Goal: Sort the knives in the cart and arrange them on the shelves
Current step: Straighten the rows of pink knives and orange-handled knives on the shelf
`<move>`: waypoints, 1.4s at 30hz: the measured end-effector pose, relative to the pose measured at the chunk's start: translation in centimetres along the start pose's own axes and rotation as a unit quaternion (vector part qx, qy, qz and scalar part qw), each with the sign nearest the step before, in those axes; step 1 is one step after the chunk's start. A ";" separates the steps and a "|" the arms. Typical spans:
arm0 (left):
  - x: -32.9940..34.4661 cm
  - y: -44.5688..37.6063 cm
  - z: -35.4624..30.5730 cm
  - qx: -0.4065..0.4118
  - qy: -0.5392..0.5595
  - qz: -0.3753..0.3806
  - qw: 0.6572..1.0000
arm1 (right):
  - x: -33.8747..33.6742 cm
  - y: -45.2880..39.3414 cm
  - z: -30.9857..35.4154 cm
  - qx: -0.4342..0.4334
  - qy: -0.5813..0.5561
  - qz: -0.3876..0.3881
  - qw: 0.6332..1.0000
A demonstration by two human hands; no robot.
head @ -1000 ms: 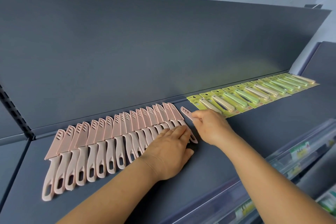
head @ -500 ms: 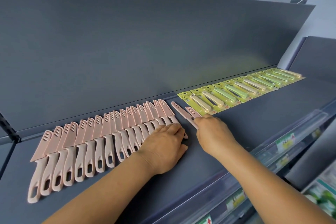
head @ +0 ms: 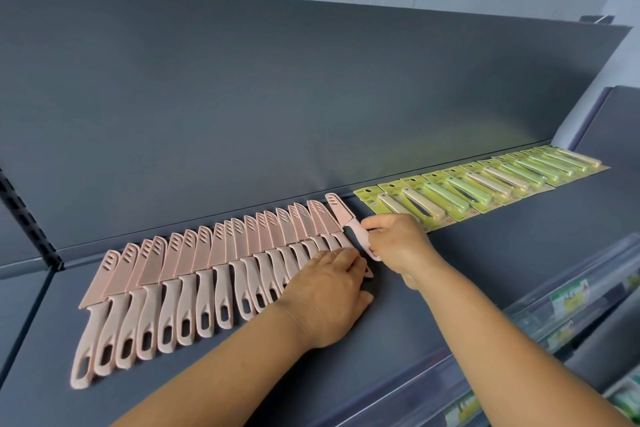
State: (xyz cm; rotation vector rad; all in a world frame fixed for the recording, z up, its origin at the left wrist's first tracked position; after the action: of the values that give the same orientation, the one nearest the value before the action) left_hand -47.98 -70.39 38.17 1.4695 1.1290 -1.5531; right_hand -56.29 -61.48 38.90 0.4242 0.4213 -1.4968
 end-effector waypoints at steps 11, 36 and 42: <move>0.3 -0.3 0.3 -0.004 0.005 0.001 1.000 | 0.9 -0.4 0.0 -0.006 0.049 0.019 0.999; 0.0 -1.6 -0.7 0.032 0.010 0.007 0.999 | -4.5 3.0 -3.1 -0.103 0.398 0.002 0.912; 0.1 -1.6 -0.8 0.026 0.013 0.009 1.000 | -3.6 2.3 -2.0 -0.114 0.368 0.000 0.923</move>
State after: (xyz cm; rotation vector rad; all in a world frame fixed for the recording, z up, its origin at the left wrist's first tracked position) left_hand -49.12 -69.05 38.26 1.5347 1.0956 -1.5663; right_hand -54.09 -57.24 39.06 0.7978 1.1752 -1.2259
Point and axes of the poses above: each hand's wrist, its own y-axis away from the middle knuckle, its own x-axis out of the palm, z = x × y, the point moved 8 cm from there along -y, towards the middle knuckle, and after that the axes turned 1 degree about -z, right-handed, at the moved point
